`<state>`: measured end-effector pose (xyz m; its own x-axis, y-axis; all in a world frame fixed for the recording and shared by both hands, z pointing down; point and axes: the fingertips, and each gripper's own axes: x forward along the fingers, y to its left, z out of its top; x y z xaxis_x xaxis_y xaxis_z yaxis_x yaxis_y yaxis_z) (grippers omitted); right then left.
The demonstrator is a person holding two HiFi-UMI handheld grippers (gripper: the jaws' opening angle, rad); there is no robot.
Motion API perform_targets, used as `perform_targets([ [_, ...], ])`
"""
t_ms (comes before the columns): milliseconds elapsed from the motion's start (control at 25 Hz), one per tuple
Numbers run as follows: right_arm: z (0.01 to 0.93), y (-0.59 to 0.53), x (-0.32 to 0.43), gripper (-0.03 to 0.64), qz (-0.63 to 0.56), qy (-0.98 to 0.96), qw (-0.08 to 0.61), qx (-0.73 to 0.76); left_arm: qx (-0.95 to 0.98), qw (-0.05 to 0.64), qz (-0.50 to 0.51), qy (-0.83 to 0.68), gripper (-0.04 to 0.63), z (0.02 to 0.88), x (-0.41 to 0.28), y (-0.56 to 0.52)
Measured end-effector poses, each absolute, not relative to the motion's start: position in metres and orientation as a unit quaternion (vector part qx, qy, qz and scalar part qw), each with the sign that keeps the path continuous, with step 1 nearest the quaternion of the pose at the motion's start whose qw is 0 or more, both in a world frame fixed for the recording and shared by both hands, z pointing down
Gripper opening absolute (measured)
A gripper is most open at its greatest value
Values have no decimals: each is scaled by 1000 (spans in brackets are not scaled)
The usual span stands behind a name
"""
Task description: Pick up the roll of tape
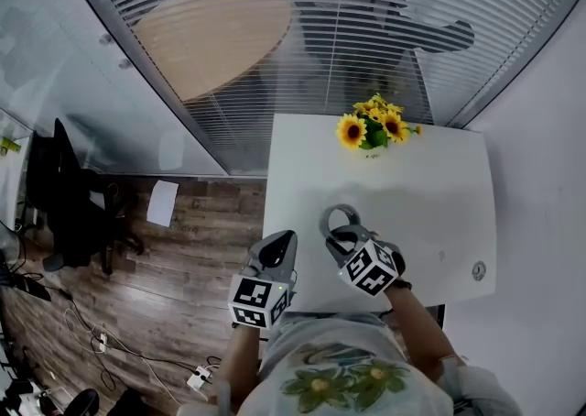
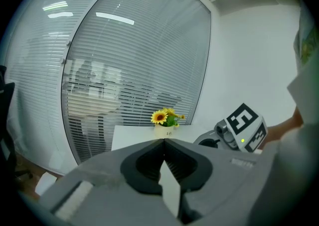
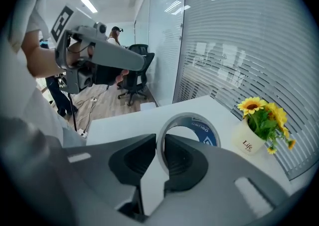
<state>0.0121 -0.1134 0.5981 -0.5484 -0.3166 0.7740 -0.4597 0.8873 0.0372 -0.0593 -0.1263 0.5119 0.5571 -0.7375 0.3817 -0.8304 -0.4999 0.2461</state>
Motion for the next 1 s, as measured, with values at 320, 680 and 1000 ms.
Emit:
perform_targets([
  [320, 590, -106, 16, 55, 149, -890, 359, 239, 862, 201, 116, -451, 3, 509, -56, -118],
  [680, 577, -96, 17, 55, 236, -896, 279, 253, 862, 199, 118, -451, 3, 509, -57, -111],
  [1000, 557, -87, 14, 55, 266, -903, 218, 259, 864, 198, 117, -448, 3, 507, -52, -104],
])
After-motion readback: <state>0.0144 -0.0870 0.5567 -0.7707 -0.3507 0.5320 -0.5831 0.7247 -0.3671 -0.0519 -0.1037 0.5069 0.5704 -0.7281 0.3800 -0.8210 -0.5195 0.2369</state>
